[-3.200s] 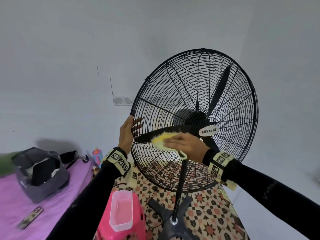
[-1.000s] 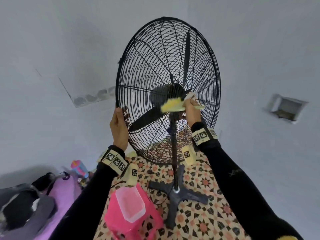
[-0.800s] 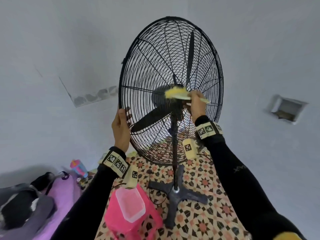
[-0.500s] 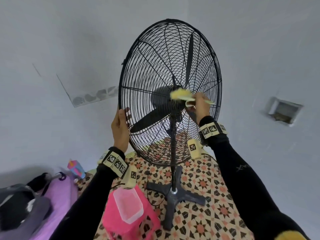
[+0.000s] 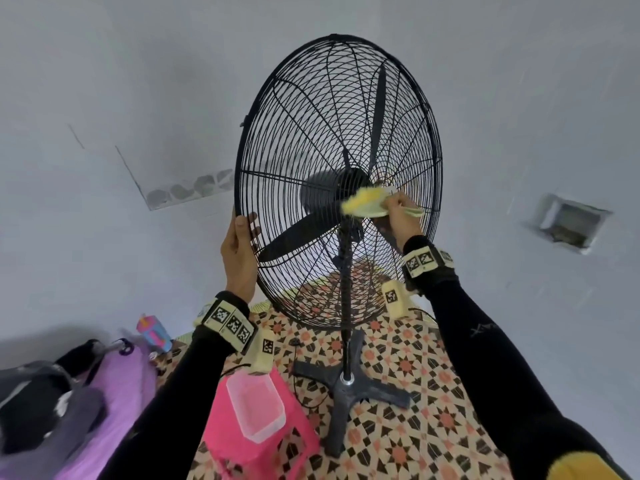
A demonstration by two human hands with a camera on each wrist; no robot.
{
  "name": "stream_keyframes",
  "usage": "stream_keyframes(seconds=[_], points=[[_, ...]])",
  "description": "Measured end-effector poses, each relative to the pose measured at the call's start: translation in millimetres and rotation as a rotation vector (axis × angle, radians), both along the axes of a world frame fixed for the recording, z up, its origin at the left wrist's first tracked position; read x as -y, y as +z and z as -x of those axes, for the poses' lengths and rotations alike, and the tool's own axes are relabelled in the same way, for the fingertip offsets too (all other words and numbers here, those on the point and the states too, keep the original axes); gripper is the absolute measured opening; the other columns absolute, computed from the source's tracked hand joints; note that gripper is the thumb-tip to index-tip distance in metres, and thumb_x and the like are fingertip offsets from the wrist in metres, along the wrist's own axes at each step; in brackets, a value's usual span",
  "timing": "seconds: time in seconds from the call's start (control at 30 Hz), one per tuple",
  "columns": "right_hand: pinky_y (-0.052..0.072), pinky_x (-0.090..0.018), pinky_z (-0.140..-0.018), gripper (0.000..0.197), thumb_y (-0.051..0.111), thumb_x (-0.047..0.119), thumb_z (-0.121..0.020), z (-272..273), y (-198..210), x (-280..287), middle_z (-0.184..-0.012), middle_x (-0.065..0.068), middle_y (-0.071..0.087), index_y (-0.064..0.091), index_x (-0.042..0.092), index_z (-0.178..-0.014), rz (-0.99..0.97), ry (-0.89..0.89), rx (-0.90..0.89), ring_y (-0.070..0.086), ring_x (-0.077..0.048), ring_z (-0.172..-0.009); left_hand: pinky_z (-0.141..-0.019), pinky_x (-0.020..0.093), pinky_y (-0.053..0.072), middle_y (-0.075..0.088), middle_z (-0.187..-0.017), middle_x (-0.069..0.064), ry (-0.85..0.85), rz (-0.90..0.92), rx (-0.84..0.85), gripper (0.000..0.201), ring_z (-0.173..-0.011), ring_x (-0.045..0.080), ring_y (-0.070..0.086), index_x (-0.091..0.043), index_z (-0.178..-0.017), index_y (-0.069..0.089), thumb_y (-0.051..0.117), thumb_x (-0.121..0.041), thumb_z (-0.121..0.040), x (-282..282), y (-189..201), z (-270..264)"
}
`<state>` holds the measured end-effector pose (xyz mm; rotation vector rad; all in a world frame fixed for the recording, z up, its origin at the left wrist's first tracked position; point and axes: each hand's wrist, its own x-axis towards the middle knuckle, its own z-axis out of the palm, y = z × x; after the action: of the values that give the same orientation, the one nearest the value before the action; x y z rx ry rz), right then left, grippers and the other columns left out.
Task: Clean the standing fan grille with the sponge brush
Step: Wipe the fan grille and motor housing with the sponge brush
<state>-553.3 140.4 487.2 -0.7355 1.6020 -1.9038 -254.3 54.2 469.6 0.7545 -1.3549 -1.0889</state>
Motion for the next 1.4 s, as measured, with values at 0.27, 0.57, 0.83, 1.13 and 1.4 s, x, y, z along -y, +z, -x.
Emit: stream_keyframes(seconds=[0.27,0.57,0.83,1.13,1.4], points=[[0.055,-0.034,-0.065,0.009,0.058,0.014,-0.097,1,4,-5,-0.109,-0.018,0.071,0.062,0.013,-0.090,-0.004,-0.028,-0.004,0.065,-0.025,-0.082,-0.105,0.056,0.053,0.069,-0.133,-0.007,0.015,-0.001,-0.002,0.052,-0.119,0.018,0.067,-0.019,-0.140,0.061,0.038,-0.054,-0.109,-6,1,3],[0.051,-0.035,-0.063,0.018,0.058,0.008,-0.094,2,7,-9,-0.093,-0.008,0.066,0.057,0.017,-0.078,0.071,-0.007,-0.098,0.059,-0.021,-0.073,-0.105,0.052,0.053,0.068,-0.133,-0.009,0.010,0.000,0.004,0.053,-0.118,0.015,0.068,-0.018,-0.146,0.057,0.038,-0.052,-0.109,-9,1,2],[0.040,-0.018,-0.051,0.020,0.052,0.022,-0.098,12,27,5,-0.075,-0.001,0.061,0.061,0.008,-0.087,-0.378,-0.126,-0.427,0.054,-0.012,-0.063,-0.105,0.055,0.053,0.068,-0.135,-0.008,0.009,-0.005,0.013,0.057,-0.117,0.012,0.068,-0.018,-0.149,0.054,0.038,-0.055,-0.108,-8,1,4],[0.050,-0.023,-0.060,0.020,0.055,0.026,-0.095,17,81,32,-0.097,-0.009,0.070,0.057,0.012,-0.081,-0.355,-0.081,-0.458,0.057,-0.015,-0.068,-0.108,0.054,0.051,0.068,-0.134,-0.011,0.021,-0.016,0.008,0.072,-0.118,0.012,0.067,-0.018,-0.151,0.052,0.039,-0.067,-0.100,-8,1,3],[0.054,-0.023,-0.060,0.019,0.056,0.023,-0.095,16,74,31,-0.094,-0.010,0.070,0.056,0.011,-0.080,-0.313,-0.089,-0.373,0.066,-0.019,-0.073,-0.106,0.055,0.052,0.069,-0.133,-0.011,0.034,-0.017,-0.027,0.060,-0.119,0.014,0.067,-0.019,-0.149,0.054,0.039,-0.059,-0.106,-10,0,8]])
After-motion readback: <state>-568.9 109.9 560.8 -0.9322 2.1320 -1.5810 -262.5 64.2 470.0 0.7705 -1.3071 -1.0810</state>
